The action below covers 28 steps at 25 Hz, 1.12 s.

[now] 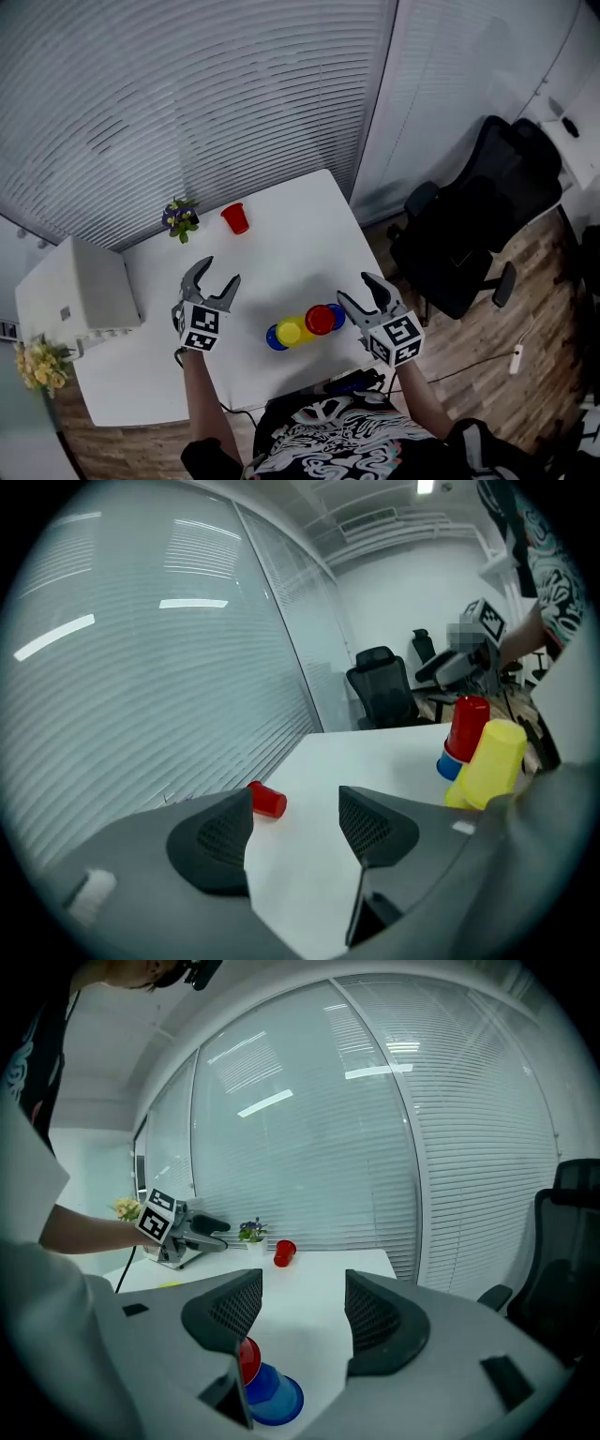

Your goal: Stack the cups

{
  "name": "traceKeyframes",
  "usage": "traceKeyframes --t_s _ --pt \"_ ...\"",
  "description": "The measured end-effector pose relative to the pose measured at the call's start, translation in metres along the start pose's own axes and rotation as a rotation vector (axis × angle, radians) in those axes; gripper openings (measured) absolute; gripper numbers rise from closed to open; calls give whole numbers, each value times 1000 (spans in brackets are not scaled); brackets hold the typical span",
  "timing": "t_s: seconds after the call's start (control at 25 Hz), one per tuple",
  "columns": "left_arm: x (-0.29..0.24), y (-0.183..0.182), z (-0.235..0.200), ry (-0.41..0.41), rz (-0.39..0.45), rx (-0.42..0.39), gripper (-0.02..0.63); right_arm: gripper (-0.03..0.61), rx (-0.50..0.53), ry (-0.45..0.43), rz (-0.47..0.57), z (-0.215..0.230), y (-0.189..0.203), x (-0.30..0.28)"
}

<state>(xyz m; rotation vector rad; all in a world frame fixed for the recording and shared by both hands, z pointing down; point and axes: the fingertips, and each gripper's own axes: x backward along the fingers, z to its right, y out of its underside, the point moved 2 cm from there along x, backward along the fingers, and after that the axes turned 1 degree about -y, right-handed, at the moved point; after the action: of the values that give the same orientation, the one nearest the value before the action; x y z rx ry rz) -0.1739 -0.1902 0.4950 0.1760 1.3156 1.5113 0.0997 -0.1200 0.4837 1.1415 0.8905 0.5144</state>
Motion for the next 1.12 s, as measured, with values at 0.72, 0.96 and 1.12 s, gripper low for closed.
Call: traceKeyframes --t_s 0.72,0.96,1.12 --pt "-126 47 -35 52 -203 -622 275 261 -108 158 -88 20 22 -5" --pt "-149 66 -42 36 -242 -905 275 261 -148 189 -104 19 34 -1" --pt "-157 72 -47 56 -258 -1071 275 261 -175 213 -114 23 40 5"
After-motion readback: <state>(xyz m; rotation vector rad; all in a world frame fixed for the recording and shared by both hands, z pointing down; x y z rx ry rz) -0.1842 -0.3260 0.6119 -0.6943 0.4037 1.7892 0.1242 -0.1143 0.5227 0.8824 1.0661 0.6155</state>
